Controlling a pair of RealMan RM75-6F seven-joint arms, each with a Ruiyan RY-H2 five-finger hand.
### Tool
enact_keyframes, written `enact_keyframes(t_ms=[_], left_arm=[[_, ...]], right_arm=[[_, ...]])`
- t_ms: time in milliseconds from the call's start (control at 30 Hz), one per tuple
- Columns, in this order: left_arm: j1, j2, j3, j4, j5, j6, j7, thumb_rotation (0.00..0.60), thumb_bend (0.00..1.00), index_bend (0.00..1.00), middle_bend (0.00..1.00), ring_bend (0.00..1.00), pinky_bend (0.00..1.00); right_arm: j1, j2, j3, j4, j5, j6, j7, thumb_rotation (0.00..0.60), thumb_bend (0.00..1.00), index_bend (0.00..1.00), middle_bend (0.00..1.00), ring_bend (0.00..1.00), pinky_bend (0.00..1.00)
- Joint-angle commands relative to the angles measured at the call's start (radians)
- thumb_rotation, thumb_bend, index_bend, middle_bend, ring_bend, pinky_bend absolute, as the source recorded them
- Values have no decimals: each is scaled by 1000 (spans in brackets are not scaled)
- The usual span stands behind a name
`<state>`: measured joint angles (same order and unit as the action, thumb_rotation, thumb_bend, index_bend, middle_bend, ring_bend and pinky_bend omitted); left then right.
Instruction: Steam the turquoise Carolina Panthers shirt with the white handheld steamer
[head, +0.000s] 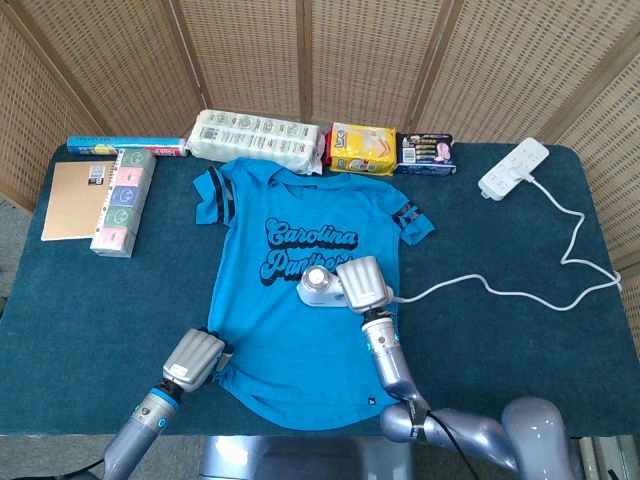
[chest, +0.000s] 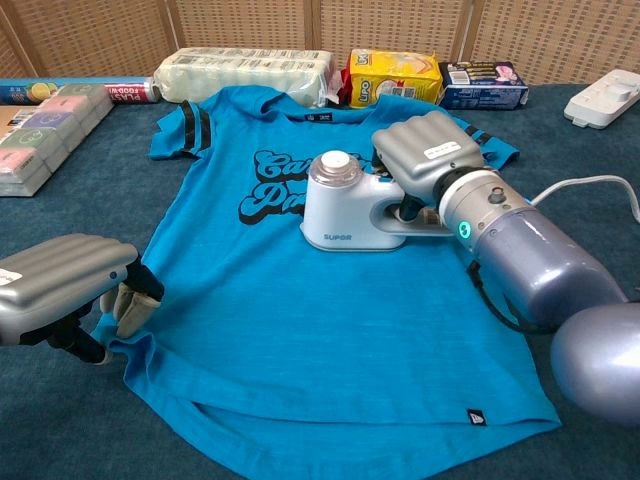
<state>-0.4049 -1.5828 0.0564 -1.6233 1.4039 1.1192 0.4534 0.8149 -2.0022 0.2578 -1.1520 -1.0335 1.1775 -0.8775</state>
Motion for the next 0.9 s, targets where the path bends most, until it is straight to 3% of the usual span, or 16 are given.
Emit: enact_keyframes(t_ms=[33, 333, 900], left_arm=[[1, 0, 0, 1, 1, 1, -1, 600, 328, 761, 686, 564, 495], [2, 1, 0, 1, 0, 2, 0, 600, 327, 761, 687, 564, 495], [1, 1, -7, 0, -11, -1, 9, 600, 327, 761, 687, 564, 495]], right_arm=[[-6, 6, -17, -33, -11, 5, -17, 600, 375, 728, 721, 797, 780], [-7, 16, 5, 12, 9, -3, -32, 600, 374, 729, 721, 797, 780], [28, 10, 92, 272, 77, -62, -4, 600, 375, 728, 721, 797, 777]])
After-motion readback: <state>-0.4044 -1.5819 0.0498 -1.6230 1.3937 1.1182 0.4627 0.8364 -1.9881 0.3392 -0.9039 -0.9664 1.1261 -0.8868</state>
